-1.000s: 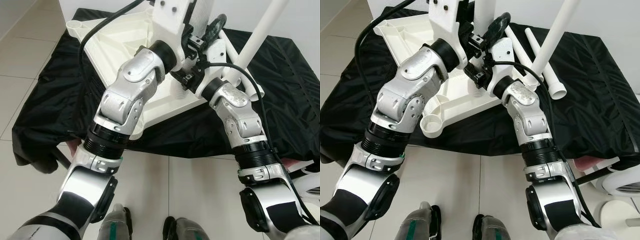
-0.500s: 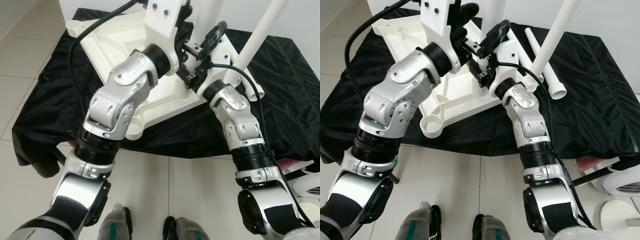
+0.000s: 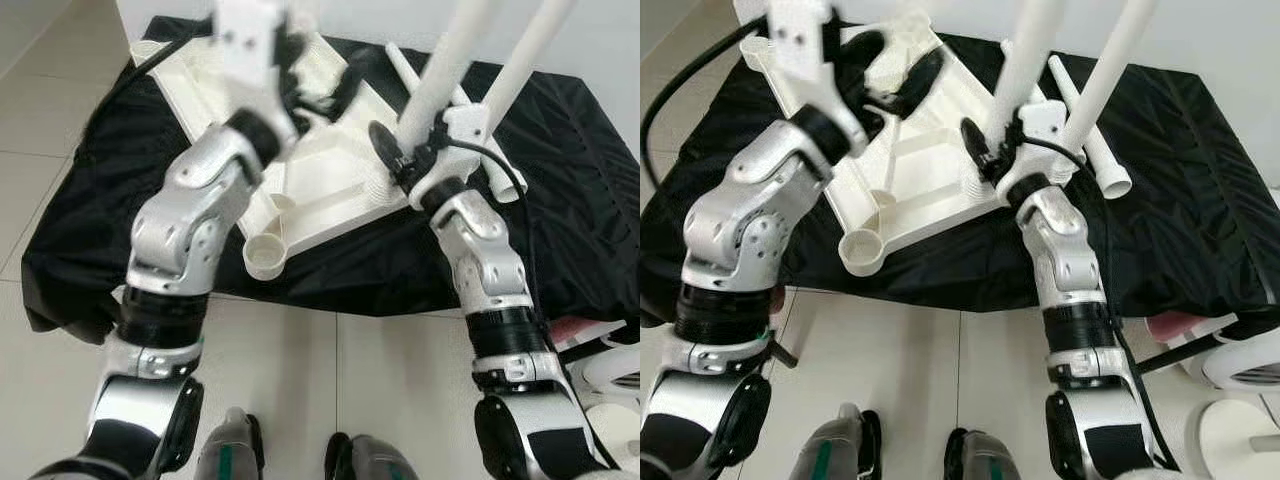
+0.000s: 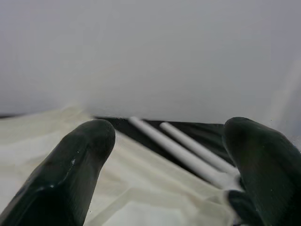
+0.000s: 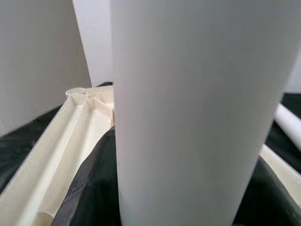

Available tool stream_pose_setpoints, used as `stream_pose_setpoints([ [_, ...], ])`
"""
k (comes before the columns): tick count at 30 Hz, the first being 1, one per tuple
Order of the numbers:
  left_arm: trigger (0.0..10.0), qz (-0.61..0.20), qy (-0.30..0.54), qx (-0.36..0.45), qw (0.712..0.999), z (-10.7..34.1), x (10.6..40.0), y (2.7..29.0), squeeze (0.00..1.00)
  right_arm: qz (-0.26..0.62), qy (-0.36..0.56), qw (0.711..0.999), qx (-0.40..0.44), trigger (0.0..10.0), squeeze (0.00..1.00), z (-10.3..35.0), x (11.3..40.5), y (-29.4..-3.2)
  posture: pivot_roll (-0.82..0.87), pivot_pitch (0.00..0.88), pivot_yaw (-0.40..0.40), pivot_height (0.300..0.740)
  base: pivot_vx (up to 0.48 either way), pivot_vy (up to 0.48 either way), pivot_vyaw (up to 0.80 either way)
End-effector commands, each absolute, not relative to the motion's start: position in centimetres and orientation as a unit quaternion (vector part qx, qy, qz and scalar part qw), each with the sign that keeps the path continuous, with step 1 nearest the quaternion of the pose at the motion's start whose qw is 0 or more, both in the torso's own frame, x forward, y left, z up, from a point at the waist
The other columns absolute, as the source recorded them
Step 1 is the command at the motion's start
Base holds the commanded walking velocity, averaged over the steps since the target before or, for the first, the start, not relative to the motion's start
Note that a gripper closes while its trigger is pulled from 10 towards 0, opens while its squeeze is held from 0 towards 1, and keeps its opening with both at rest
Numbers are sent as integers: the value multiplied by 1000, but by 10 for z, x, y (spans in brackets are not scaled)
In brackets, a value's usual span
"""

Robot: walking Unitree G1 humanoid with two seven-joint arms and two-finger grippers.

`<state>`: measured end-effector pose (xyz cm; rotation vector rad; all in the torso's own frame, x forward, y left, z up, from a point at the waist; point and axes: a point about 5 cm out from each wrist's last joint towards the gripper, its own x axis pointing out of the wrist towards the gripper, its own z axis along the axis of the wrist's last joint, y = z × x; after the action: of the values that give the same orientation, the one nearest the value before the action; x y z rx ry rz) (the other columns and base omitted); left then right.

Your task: Building children table

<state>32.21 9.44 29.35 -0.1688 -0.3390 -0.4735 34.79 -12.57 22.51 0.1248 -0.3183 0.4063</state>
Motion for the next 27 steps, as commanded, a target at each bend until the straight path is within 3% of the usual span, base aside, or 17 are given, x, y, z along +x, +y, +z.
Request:
stream_pose_setpoints([
  [1, 10000, -206, -145, -92, 963, 285, 324, 98, 0, 197, -176, 961, 77, 10000, 0, 233, 345, -126, 120, 72, -114, 740, 0, 0, 0],
  [3, 10000, -143, -101, -66, 982, 264, 331, 113, 0, 182, -171, 964, 88, 10000, 0, 232, 344, -124, 129, 69, -120, 740, 0, 0, 0],
  [7, 10000, -95, -73, -67, 990, 251, 335, 124, 0, 180, -164, 966, 88, 10000, 0, 229, 344, -123, 132, 74, -125, 740, 0, 0, 0],
  [12, 10000, -89, -67, -82, 990, 245, 335, 128, 0, 187, -176, 963, 81, 10000, 0, 229, 342, -125, 139, 92, -131, 740, 0, 0, 0],
  [16, 10000, -91, -68, 1, 993, 233, 329, 130, 0, 194, -200, 957, 82, 10000, 0, 229, 337, -128, 148, 102, -134, 740, 0, 0, 0],
  [21, 10000, -123, -68, 14, 990, 226, 321, 128, 0, 195, -201, 956, 91, 10000, 0, 227, 333, -127, 139, 99, -121, 740, 0, 0, 0],
  [27, 10000, -127, 10, 108, 986, 192, 311, 134, 0, 183, -201, 959, 84, 10000, 0, 226, 323, -131, 102, 100, -92, 740, 0, 0, 0],
])
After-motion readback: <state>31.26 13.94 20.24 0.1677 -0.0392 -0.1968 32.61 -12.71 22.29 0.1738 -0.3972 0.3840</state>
